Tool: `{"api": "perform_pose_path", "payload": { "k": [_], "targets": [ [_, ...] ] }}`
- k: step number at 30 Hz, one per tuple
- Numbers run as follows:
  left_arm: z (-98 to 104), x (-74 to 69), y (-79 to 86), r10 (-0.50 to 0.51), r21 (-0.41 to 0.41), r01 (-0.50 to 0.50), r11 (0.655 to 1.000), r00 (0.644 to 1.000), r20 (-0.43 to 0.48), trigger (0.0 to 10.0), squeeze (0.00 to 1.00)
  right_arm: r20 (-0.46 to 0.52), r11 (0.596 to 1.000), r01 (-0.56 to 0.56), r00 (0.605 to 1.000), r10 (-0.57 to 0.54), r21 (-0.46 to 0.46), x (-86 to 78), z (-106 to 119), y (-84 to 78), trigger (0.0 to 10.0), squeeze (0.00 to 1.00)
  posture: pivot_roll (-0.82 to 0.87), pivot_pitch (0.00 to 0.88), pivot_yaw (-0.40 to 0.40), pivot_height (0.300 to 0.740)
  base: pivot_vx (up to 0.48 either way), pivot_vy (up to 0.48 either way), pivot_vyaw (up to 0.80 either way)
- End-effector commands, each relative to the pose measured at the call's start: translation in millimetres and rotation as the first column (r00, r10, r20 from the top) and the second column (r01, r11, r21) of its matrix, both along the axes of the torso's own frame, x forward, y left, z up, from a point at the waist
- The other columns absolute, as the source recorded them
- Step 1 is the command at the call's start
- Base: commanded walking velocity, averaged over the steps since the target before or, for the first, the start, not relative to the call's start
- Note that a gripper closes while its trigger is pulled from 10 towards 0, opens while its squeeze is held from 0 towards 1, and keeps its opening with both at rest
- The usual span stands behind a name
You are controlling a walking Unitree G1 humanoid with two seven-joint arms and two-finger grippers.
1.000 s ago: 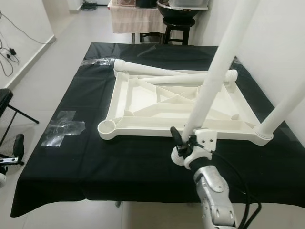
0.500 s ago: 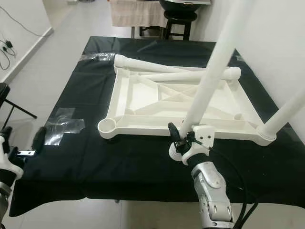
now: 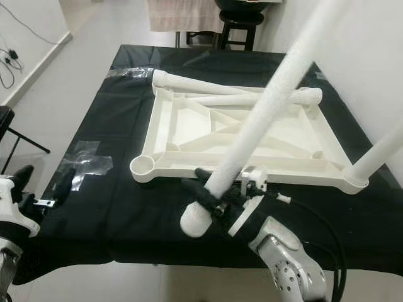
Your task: Building children table
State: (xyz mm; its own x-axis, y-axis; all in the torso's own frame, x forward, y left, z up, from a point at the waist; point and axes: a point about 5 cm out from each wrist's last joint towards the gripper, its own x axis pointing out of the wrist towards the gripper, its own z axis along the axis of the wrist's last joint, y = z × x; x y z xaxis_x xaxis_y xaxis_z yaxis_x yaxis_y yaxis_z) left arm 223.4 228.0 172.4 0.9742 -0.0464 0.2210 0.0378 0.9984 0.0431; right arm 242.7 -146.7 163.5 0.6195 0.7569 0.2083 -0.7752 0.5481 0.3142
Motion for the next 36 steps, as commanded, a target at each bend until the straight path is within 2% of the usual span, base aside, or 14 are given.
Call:
{"api": "perform_pose_path", "payload": {
  "k": [1, 2, 3, 4, 7, 11, 25, 30, 32, 33, 34, 35, 36],
  "targets": [
    [0.8, -2.4, -0.7, -0.016, 0.02, 0.016, 1.0, 1.0, -0.01, 10.0, 0.0, 0.0, 1.0, -0.018, 1.0, 0.018, 0.006, -2.2, -0.4, 2.9, 10.0, 0.0, 0.07, 0.191, -0.064, 0.74, 0.0, 0.0, 0.0],
    [0.8, -2.4, -0.7, -0.016, 0.02, 0.016, 1.0, 1.0, -0.01, 10.0, 0.0, 0.0, 1.0, -0.018, 1.0, 0.018, 0.006, -2.2, -0.4, 2.9, 10.0, 0.0, 0.07, 0.191, -0.064, 0.74, 0.0, 0.0, 0.0],
    [0.4, -2.4, 0.0, 0.002, 0.025, -0.002, 1.0, 1.0, -0.009, 10.0, 0.0, -0.016, 1.0, 0.027, 1.0, -0.027, 0.002, 2.2, -5.2, 2.5, 10.0, 0.0, 0.07, 0.191, -0.066, 0.74, 0.0, 0.0, 0.0],
    [-0.2, -4.2, 0.6, 0.031, 0.035, -0.03, 0.999, 1.0, -0.003, 10.0, 0.0, -0.058, 0.998, 0.056, 0.997, -0.055, 0.02, 5.2, -12.2, 2.5, 10.0, 0.0, 0.08, 0.193, -0.067, 0.74, 0.0, 0.0, 0.0],
    [-0.2, -4.2, 0.6, 0.031, 0.035, -0.03, 0.999, 1.0, -0.003, 10.0, 0.0, -0.058, 0.998, 0.056, 0.997, -0.055, 0.02, 5.2, -12.2, 2.5, 10.0, 0.0, 0.08, 0.193, -0.067, 0.74, 0.0, 0.0, 0.0],
    [-2.0, -6.9, 1.0, 0.061, 0.052, -0.061, 0.997, 0.998, 0.01, 10.0, 0.0, -0.125, 0.996, 0.079, 0.989, -0.073, 0.044, 8.0, -20.4, 1.2, 10.0, 0.0, 0.08, 0.193, -0.07, 0.74, 0.0, 0.0, 0.0],
    [-2.7, -5.6, -0.5, 0.025, 0.06, -0.025, 0.998, 1.0, 0.007, 10.0, 0.0, -0.132, 0.996, 0.079, 0.989, -0.071, 0.05, 10.0, -19.8, -3.9, 10.0, 0.0, 0.08, 0.188, -0.067, 0.74, 0.0, 0.0, 0.0],
    [-3.5, -4.7, 1.0, 0.028, 0.029, -0.028, 0.999, 1.0, -0.005, 10.0, 0.0, -0.119, 0.995, 0.093, 0.989, -0.087, 0.047, 11.8, -19.1, -5.6, 10.0, 0.0, 0.08, 0.18, -0.065, 0.74, 0.0, 0.0, 0.0],
    [-1.6, -3.3, 7.2, 0.031, -0.033, -0.032, 0.999, 0.999, -0.013, 10.0, 0.0, -0.089, 0.99, 0.128, 0.989, -0.122, 0.062, 17.2, -13.3, -13.1, 10.0, 0.0, 0.07, 0.162, -0.053, 0.74, 0.0, 0.0, 0.0],
    [-1.6, -3.3, 7.2, 0.031, -0.033, -0.032, 0.999, 0.999, -0.013, 10.0, 0.0, -0.089, 0.99, 0.128, 0.989, -0.122, 0.062, 17.2, -13.3, -13.1, 10.0, 0.0, 0.07, 0.162, -0.053, 0.74, 0.0, 0.0, 0.0],
    [-0.2, -2.1, 13.0, 0.046, -0.068, -0.046, 0.997, 0.999, -0.012, 10.0, 0.0, -0.065, 0.985, 0.142, 0.989, -0.136, 0.097, 20.5, -5.2, -18.8, 10.0, 0.0, 0.07, 0.151, -0.05, 0.74, 0.0, 0.0, 0.0],
    [-0.2, -2.1, 13.0, 0.046, -0.068, -0.046, 0.997, 0.999, -0.012, 10.0, 0.0, -0.065, 0.985, 0.142, 0.989, -0.136, 0.097, 20.5, -5.2, -18.8, 10.0, 0.0, 0.07, 0.151, -0.05, 0.74, 0.0, 0.0, 0.0],
    [2.3, -1.4, 19.4, 0.068, -0.083, -0.069, 0.994, 0.998, -0.008, 10.0, 0.0, -0.036, 0.981, 0.142, 0.99, -0.139, 0.134, 22.3, 4.6, -25.1, 10.0, 0.0, 0.07, 0.144, -0.047, 0.74, 0.0, 0.0, 0.0]
  ]
}}
